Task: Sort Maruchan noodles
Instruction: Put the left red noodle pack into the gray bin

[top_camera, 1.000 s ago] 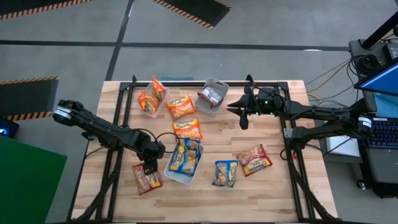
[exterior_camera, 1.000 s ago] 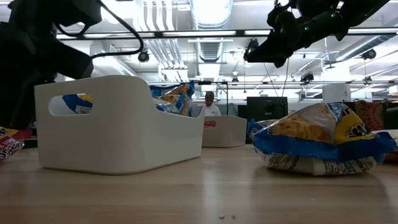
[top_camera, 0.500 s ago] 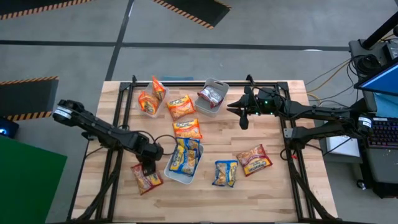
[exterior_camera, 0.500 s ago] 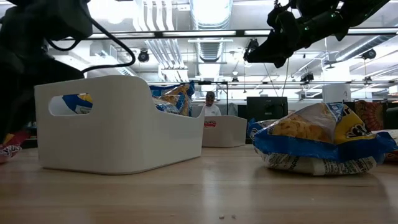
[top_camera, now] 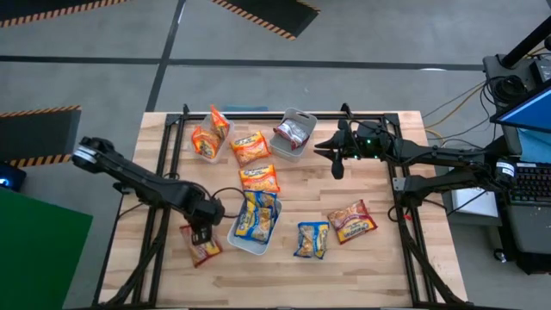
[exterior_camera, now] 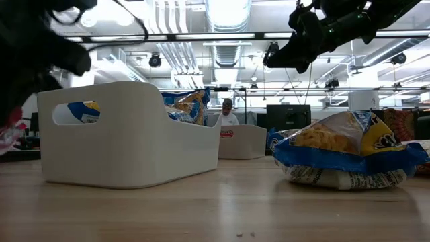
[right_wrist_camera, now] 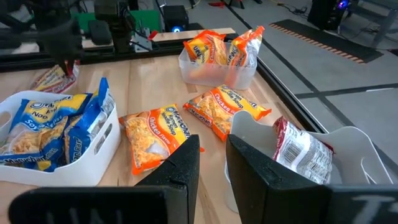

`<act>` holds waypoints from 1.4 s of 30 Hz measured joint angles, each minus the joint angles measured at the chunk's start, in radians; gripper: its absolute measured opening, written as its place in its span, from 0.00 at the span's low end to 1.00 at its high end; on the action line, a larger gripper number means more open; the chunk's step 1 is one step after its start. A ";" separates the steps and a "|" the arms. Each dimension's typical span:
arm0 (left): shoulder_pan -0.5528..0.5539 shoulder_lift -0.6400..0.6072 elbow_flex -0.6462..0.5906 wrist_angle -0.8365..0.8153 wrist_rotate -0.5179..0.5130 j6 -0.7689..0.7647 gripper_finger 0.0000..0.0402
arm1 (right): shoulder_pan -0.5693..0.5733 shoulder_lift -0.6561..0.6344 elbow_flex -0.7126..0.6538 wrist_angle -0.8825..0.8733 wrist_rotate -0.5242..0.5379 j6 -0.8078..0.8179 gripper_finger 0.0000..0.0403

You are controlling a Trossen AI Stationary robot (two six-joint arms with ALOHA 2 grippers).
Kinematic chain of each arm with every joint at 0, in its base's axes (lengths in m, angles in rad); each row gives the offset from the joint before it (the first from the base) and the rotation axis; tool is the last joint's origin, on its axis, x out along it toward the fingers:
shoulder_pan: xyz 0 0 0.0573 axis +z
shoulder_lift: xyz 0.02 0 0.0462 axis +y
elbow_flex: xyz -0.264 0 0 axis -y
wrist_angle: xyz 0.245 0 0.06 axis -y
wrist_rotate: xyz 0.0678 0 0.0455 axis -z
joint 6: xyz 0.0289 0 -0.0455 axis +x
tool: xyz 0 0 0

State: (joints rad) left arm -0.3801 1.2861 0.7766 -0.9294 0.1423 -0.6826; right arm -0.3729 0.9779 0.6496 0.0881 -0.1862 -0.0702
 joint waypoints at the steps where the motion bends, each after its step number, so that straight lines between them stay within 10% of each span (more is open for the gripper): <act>1: -0.006 -0.007 0.021 -0.031 -0.019 0.000 0.00 | 0.000 0.000 0.000 0.003 0.000 0.006 0.17; 20: -0.053 -0.174 0.157 -0.203 -0.641 -0.077 0.00 | 0.091 0.196 0.067 0.341 -0.005 0.099 0.21; 33: -0.052 -0.176 0.154 -0.189 -0.832 -0.145 0.00 | 0.144 0.608 0.443 0.292 -0.005 0.085 0.56; 42: -0.052 -0.176 0.154 -0.185 -0.886 -0.174 0.00 | 0.189 0.831 0.746 0.065 -0.008 0.033 0.62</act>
State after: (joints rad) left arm -0.4320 1.1103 0.9310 -1.1143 -0.7436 -0.8565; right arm -0.1835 1.8090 1.3953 0.1534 -0.1941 -0.0372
